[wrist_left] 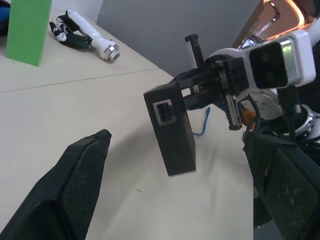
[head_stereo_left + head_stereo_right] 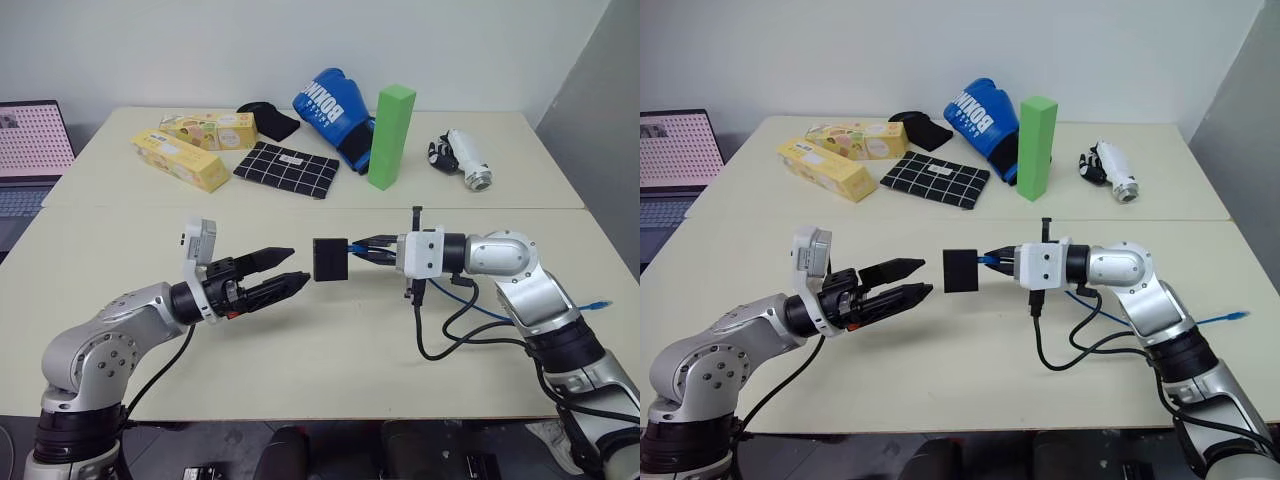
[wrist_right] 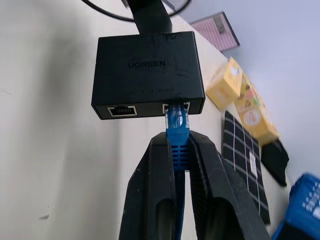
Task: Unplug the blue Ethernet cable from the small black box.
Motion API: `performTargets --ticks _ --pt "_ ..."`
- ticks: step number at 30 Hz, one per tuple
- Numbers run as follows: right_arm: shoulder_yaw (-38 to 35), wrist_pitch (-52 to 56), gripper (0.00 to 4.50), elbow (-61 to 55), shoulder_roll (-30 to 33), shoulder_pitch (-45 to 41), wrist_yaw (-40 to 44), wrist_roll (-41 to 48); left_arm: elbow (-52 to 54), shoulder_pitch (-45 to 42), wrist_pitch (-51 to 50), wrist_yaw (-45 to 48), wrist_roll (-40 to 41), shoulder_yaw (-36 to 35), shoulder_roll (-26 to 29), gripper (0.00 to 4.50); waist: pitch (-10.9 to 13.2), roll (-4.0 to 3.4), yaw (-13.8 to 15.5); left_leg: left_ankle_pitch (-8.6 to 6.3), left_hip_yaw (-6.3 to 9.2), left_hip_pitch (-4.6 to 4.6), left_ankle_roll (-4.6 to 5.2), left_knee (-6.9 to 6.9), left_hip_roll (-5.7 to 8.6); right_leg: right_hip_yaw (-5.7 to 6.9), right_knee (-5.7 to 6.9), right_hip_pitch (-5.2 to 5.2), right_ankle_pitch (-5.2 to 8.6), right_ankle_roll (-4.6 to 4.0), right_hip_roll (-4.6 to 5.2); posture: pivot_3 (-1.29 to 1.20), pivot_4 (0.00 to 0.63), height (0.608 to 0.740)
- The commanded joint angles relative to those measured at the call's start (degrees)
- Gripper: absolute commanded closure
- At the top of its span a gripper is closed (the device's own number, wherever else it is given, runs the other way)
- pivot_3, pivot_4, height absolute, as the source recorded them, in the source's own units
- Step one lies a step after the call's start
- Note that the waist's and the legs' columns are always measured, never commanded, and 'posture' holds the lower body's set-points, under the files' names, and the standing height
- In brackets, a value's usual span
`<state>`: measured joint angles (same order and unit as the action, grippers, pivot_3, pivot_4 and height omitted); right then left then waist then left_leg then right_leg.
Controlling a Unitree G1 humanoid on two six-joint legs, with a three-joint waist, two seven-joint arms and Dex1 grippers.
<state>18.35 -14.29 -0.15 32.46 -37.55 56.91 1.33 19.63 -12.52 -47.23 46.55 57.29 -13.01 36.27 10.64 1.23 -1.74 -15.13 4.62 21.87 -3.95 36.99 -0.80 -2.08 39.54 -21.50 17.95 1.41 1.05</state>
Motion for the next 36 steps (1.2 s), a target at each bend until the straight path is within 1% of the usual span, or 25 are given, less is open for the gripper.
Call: performTargets --ticks 1,6,9,11,12,14,16,18,27,30,32,34,36 --pt "-0.14 -3.29 4.39 -0.33 -0.48 -1.71 1.02 -0.33 0.58 -1.03 -0.25 0.55 0.3 1.11 0.07 0.0 0.0 0.0 0.02 0.0 0.0 0.0 0.0 0.0 0.0 0.0 0.01 0.0 0.0 0.0 0.0 0.0 0.15 0.74" --pt "0.44 -7.1 4.39 0.96 -0.85 -2.85 0.83 -1.96 -0.32 -1.95 -1.67 1.03 1.37 1.96 -0.29 0.0 0.0 0.0 -0.06 0.0 -0.01 -0.01 0.0 -0.01 0.02 -0.01 0.01 -0.01 0.0 0.0 0.0 0.0 0.15 0.74" --pt "0.54 -8.77 4.39 1.52 -1.34 -3.48 0.47 -2.76 -1.36 -2.66 -1.59 1.9 0.64 2.94 -0.26 0.0 0.0 0.0 -0.07 0.0 -0.01 -0.03 0.0 -0.01 0.05 0.0 0.03 -0.01 0.0 0.0 -0.01 0.0 0.15 0.74" --pt "0.46 -9.67 4.39 2.01 -1.67 -4.0 0.28 -3.08 -2.12 -3.27 -1.51 2.14 0.5 3.27 -0.43 0.37 0.0 0.0 -0.07 0.0 -0.02 -0.03 0.0 -0.01 0.04 -0.02 0.03 -0.02 0.0 0.0 -0.01 0.0 0.15 0.74" --pt "0.39 -10.42 4.39 2.32 -1.76 -4.26 0.14 -3.36 -2.58 -3.7 -1.47 2.22 0.45 3.42 -0.6 0.46 0.0 0.0 -0.07 0.0 -0.02 -0.02 0.0 -0.01 0.04 -0.02 0.03 -0.02 0.0 0.0 -0.01 0.0 0.15 0.74" --pt "0.27 -11.6 4.39 2.64 -1.87 -4.46 -0.16 -3.83 -3.37 -4.4 -1.27 2.35 0.16 3.78 -0.84 1.01 0.0 0.0 -0.07 0.0 -0.02 -0.02 0.0 -0.01 0.04 -0.01 0.03 -0.02 0.0 0.0 0.0 0.0 0.15 0.74" --pt "0.13 -12.68 4.39 2.82 -1.96 -4.42 -0.59 -4.37 -3.81 -4.73 -0.98 2.47 -0.33 4.24 -1.06 1.39 0.0 0.0 -0.07 0.0 -0.02 -0.02 0.0 -0.01 0.04 -0.02 0.03 -0.02 0.0 0.0 0.0 0.0 0.15 0.74" --pt "0.06 -13.66 4.39 2.93 -2.02 -4.34 -1.0 -4.99 -3.88 -4.74 -0.63 2.8 -0.92 4.75 -1.11 1.92 0.0 0.0 -0.07 0.0 -0.02 -0.02 0.0 -0.01 0.04 -0.02 0.02 -0.02 0.0 0.0 0.0 0.0 0.15 0.74" --pt "0.71 -15.04 4.39 2.96 -1.99 -3.75 -1.27 -6.16 -4.3 -4.12 0.78 3.74 -3.84 5.62 -1.19 3.71 0.0 0.0 -0.07 0.0 -0.02 -0.01 0.0 -0.01 0.05 -0.02 0.02 -0.02 0.0 0.0 0.0 0.0 0.15 0.74" --pt "1.14 -16.13 4.39 2.84 -1.65 -3.4 -0.9 -6.55 -4.57 -3.78 1.13 4.12 -4.64 5.62 -1.05 3.72 0.0 0.0 -0.06 0.0 -0.02 -0.02 0.0 -0.01 0.05 -0.02 0.02 -0.02 0.0 0.0 0.0 0.0 0.15 0.74" --pt "0.99 -16.81 3.69 2.9 -1.53 -3.34 -1.13 -6.68 -4.69 -3.59 1.0 4.58 -4.87 5.65 -0.82 3.72 0.0 0.0 -0.06 0.0 -0.02 -0.02 0.0 -0.01 0.05 -0.02 0.02 -0.02 0.0 0.0 0.0 0.0 0.15 0.74" --pt "0.76 -16.1 3.35 1.98 -0.83 -2.97 -0.16 -5.64 -4.78 -3.66 1.2 5.25 -5.46 5.96 -0.71 3.72 0.0 0.0 -0.06 0.0 -0.02 -0.02 0.0 -0.01 0.05 -0.03 0.02 -0.02 0.0 0.0 0.0 0.0 0.15 0.74" --pt "0.58 -14.84 2.81 0.87 -0.13 -2.51 0.9 -4.47 -4.96 -3.89 1.6 5.74 -6.22 6.35 -0.8 3.72 0.0 0.0 -0.07 0.0 -0.01 -0.02 0.0 -0.02 0.05 -0.01 0.02 -0.02 0.0 0.0 0.0 0.0 0.15 0.74"
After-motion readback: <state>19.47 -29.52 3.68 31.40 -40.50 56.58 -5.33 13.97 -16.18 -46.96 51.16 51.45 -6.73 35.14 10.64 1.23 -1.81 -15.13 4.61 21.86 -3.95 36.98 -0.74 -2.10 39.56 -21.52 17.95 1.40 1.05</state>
